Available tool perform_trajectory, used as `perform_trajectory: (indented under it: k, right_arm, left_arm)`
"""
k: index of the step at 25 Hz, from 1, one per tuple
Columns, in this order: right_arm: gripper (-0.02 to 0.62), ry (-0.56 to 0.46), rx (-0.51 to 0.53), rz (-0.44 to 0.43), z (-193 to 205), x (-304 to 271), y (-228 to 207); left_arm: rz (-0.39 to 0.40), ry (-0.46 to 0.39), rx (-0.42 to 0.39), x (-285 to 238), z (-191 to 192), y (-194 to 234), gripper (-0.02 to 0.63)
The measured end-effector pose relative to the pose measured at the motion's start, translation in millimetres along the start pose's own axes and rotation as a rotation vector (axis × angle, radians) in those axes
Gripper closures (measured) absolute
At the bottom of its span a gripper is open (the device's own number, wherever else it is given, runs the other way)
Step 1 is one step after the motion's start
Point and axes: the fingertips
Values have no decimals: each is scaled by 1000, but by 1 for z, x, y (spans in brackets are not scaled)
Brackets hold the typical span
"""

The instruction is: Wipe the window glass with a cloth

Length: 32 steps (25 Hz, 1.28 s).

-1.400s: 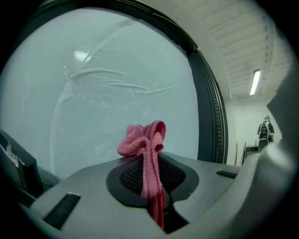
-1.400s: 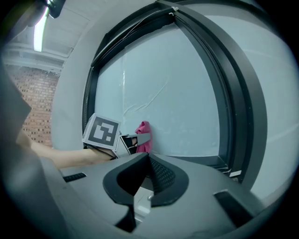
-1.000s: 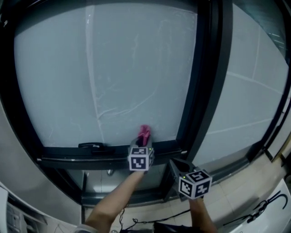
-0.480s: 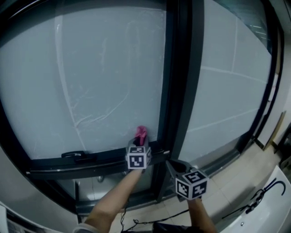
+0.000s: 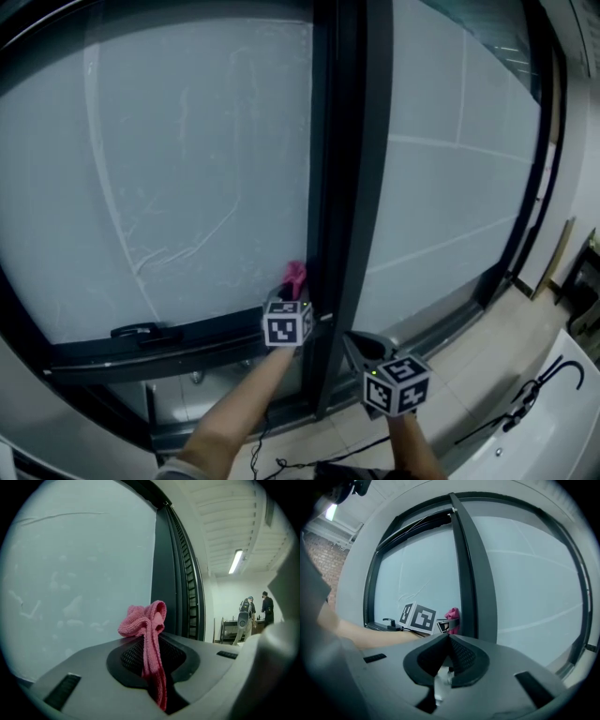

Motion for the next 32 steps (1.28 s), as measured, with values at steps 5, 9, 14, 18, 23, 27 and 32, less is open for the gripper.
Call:
perform_trajectory:
  k: [5,9,14,18,23,27,32]
  right_arm:
    - [606,-24,-14,-5,-5,3,2]
    - [606,-74,-7,-58,-22,-9,19]
    - [606,-153,9,-157,-44,-36,60]
    - [606,-209,42,-269,-56,-56,109]
    - [606,-261,70,-375,-70,-78,161]
    - [606,-290,94,-435,-78,-93,199]
    - [607,-276,93,-494,-70,-114,235]
  left_arm:
    - [82,-38,22,16,-6,-17,555]
    - [140,-59,2,55,-24,-25,555]
    - [182,-47,-61,108,-43,-13,554]
    - [132,-45,-64,154,-51,21,554]
    - [44,-41,-62,206,-56,61,554]
    - [-27,-42,-69,242,-60,93,554]
    - [-87,-40,-61,279,-58,125,554]
Point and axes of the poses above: the fingertips, and each gripper's own axes: x backward along the fingers, y to its left, z out of its underside, and after that the axes turned 2 degrees about -y, right-handed
